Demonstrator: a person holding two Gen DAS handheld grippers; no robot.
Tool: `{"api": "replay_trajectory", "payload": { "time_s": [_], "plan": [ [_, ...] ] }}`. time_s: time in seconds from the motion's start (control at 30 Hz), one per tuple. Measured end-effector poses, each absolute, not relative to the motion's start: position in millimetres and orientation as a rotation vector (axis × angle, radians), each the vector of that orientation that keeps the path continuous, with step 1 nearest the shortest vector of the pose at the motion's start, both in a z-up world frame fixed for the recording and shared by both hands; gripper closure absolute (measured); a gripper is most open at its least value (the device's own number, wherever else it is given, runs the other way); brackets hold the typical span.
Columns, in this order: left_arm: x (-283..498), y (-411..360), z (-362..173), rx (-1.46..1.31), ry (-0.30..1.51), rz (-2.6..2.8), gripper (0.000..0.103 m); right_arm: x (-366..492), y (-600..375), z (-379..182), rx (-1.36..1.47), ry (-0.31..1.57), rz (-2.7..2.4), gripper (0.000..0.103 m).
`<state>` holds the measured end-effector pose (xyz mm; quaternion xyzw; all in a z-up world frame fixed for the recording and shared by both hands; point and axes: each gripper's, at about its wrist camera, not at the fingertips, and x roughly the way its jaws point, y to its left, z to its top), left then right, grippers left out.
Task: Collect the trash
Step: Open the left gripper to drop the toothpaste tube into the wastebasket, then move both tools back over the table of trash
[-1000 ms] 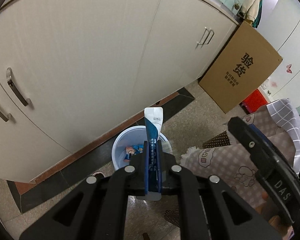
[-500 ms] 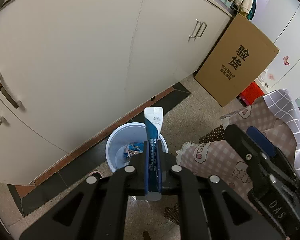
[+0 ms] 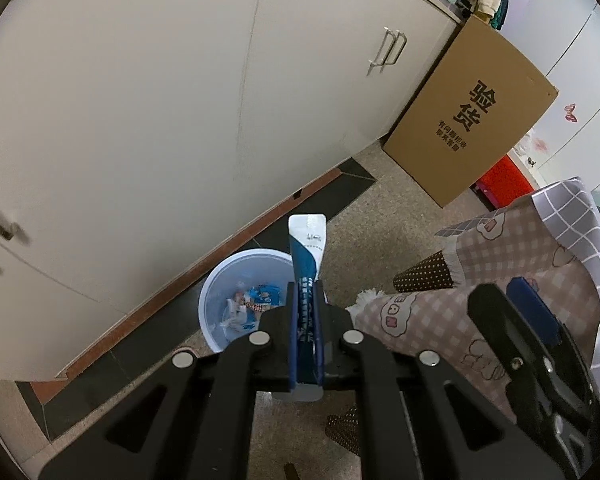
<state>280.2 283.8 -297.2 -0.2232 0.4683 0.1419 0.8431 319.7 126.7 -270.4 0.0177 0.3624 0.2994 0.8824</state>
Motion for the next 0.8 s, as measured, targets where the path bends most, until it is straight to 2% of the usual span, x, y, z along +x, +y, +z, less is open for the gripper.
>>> {"api": "replay_trajectory", "payload": {
  "time_s": [0.07,0.13,0.2,0.23,0.57,0.8],
  "plan": [
    [284.0,283.3,-294.7,-0.469,0.980,0.295,0.095,321.6,122.1,-269.7,0.050,0.746,0.605,0.031],
    [288.1,281.6,-293.4,-0.458,0.976,0.293,0.090,323.9,117.7,-269.7,0.071,0.745,0.596,0.031],
    [288.3,280.6,-294.0,-0.459,0.973,0.309,0.045,325.0,115.5,-269.4,0.076,0.744,0.590,0.030],
    [286.9,280.6,-292.9,-0.455,0.956,0.334,0.041,325.9,113.4,-269.6,0.087,0.746,0.588,0.030],
    [275.9,277.6,-290.4,-0.472,0.947,0.349,0.037,325.0,113.1,-264.0,0.109,0.778,0.623,0.029],
    [249.3,284.5,-267.6,-0.519,0.899,0.388,0.036,313.3,116.2,-245.0,0.131,0.789,0.689,0.029]
  ]
}}
